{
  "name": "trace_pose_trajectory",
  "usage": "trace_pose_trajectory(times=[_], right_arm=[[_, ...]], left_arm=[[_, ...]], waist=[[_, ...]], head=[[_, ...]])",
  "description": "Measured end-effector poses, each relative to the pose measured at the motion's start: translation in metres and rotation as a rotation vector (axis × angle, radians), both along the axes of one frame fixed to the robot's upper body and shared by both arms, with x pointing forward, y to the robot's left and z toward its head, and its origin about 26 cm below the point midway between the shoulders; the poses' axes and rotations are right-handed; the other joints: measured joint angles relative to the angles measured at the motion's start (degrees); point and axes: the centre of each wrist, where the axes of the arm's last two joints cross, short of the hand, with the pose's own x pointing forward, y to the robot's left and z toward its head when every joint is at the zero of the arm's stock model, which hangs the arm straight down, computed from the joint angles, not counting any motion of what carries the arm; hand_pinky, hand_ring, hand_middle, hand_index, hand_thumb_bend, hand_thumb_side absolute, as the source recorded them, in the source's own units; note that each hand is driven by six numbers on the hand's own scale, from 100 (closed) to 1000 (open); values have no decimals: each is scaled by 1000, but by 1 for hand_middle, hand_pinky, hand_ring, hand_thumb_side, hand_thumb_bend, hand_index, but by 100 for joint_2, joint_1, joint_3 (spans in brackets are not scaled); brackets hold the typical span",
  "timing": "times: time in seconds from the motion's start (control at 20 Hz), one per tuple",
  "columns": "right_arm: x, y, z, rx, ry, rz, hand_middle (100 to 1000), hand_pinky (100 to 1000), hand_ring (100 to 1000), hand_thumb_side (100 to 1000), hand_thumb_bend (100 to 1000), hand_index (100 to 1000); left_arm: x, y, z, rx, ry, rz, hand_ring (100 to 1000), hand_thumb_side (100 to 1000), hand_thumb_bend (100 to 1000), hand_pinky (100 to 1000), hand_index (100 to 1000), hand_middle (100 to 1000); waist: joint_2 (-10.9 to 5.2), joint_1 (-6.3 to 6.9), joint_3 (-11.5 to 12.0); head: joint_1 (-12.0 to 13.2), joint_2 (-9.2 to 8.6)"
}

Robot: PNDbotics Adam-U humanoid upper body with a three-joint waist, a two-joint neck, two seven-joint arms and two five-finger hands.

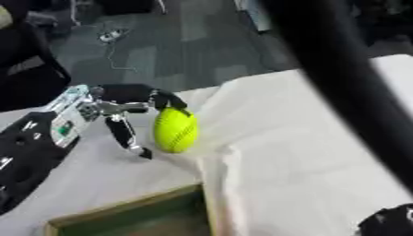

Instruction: Pick up objects on the table and place them in the box.

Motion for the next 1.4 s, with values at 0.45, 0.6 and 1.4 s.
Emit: trace_pose_trajectory(times=[0.45, 0.6, 1.4], right_arm=[[0, 0, 1, 6, 2, 7, 506, 100, 377, 945, 100, 627], [1, 1, 4, 9, -6, 14, 506, 100, 378, 943, 100, 626], [3, 3, 22, 28, -44, 46, 503, 100, 379, 938, 100, 621]], left_arm=[[2, 6, -9, -40, 35, 6, 800, 634, 494, 728, 873, 852], [3, 6, -9, -61, 39, -5, 960, 626, 498, 898, 922, 971], [5, 1, -13, -183, 2, -115, 100, 371, 100, 100, 463, 230]], waist=[[-43, 4, -8], [-41, 54, -108], [102, 150, -305]], head=[[0, 28], [-2, 14], [-54, -214]])
